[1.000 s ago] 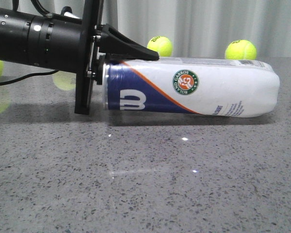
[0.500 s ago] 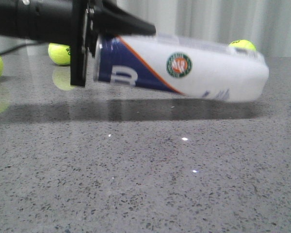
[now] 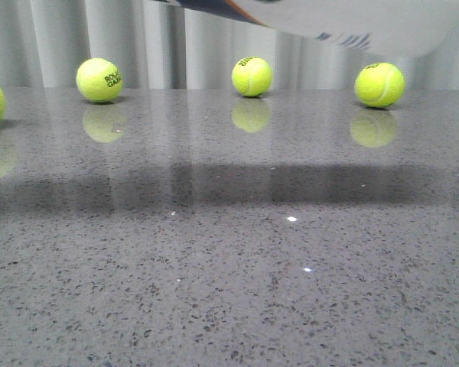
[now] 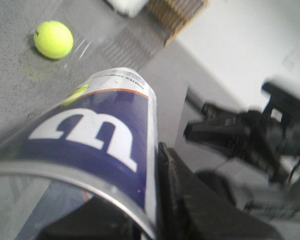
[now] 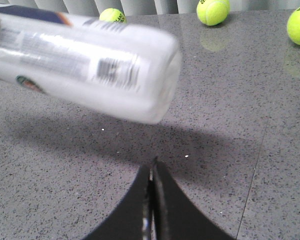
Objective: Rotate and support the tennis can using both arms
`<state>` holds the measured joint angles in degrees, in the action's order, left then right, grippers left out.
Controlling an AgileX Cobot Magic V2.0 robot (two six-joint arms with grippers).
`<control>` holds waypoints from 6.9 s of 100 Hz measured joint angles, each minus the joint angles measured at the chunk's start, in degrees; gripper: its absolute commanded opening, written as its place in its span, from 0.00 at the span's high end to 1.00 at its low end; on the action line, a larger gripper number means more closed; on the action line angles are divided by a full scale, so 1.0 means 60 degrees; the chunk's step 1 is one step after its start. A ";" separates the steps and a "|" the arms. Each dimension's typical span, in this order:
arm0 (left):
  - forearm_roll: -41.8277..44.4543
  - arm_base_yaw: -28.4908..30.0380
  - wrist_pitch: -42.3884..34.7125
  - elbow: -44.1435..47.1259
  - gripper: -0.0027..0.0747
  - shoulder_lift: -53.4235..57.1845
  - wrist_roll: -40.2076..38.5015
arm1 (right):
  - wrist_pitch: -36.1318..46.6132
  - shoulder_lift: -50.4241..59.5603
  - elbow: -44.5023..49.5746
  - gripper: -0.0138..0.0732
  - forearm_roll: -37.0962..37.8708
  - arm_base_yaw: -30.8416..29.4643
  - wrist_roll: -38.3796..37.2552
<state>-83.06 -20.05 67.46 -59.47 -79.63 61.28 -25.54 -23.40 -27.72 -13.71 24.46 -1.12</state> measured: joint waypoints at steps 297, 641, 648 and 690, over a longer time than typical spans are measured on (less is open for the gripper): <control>1.1540 -0.3163 -0.1853 -0.5409 0.66 -0.0853 -0.7804 | 0.0000 0.0000 0.0000 0.91 0.0000 0.0000 0.0000; 1.3132 0.2599 -0.9119 0.9882 0.99 1.3325 -0.9976 | -0.0018 0.0000 0.0000 0.91 0.0000 0.0000 0.0000; 1.3132 0.2599 -0.9119 0.9882 0.99 1.3325 -0.9976 | -0.0018 0.0000 0.0000 0.91 0.0000 0.0000 0.0000; 1.3132 0.2599 -0.9119 0.9882 0.99 1.3325 -0.9976 | -0.0018 0.0000 0.0000 0.91 0.0000 0.0000 0.0000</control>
<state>-4.27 -4.45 12.75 -0.17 0.32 1.43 -25.65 -23.40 -27.72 -13.71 24.46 -1.12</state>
